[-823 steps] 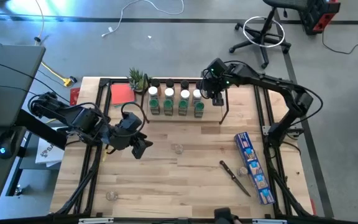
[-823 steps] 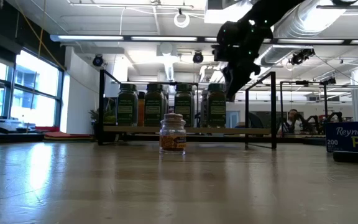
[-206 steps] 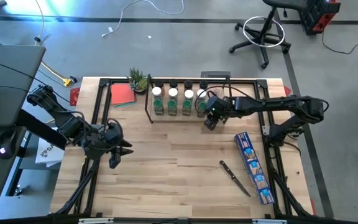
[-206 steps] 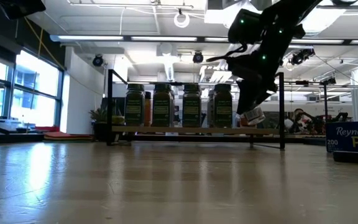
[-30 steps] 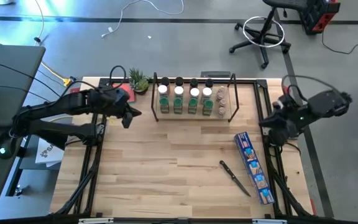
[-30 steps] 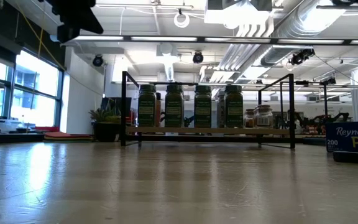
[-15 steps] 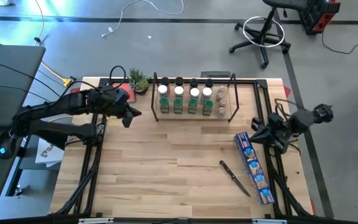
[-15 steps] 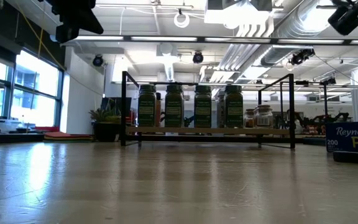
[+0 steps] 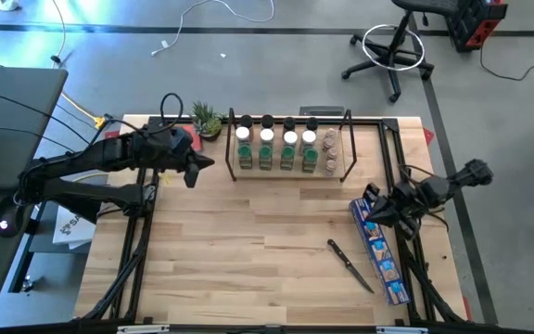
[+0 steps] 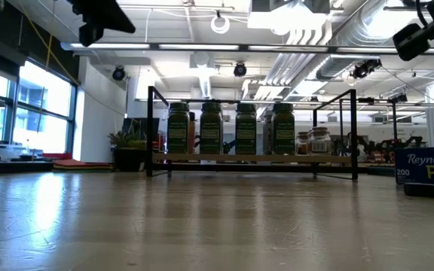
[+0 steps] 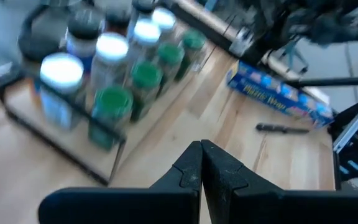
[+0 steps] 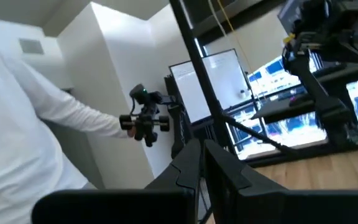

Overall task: Shelf spices
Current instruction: Return to Home Position

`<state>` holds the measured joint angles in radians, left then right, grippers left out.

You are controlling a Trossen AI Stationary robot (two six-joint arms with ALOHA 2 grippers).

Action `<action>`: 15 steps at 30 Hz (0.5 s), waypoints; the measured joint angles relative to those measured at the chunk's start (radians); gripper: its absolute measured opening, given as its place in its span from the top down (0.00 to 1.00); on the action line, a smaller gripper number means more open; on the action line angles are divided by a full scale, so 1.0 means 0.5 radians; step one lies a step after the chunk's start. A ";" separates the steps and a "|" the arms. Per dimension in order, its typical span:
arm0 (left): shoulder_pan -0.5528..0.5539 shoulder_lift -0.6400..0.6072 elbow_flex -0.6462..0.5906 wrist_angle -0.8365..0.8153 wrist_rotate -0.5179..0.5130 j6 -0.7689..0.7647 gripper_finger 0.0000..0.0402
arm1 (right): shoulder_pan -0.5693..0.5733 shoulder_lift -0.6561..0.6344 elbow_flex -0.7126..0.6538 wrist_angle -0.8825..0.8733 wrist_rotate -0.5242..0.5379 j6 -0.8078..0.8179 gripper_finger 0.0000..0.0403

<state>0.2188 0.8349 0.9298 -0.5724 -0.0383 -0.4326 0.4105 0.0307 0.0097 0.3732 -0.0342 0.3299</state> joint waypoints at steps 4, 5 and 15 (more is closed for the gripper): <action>0.000 0.000 0.000 0.099 -0.001 0.057 1.00 | -0.113 0.000 0.000 -0.004 -0.076 -0.127 0.96; 0.000 0.000 0.000 0.106 -0.001 0.064 1.00 | -0.155 0.000 0.000 -0.004 -0.082 -0.144 0.96; -0.005 0.000 0.000 0.120 0.002 0.065 1.00 | -0.545 0.001 0.000 -0.260 -0.303 -0.034 0.96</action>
<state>0.2164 0.8349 0.9298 -0.5123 -0.0372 -0.4001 0.1379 0.0311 0.0097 0.2431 -0.1860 0.3131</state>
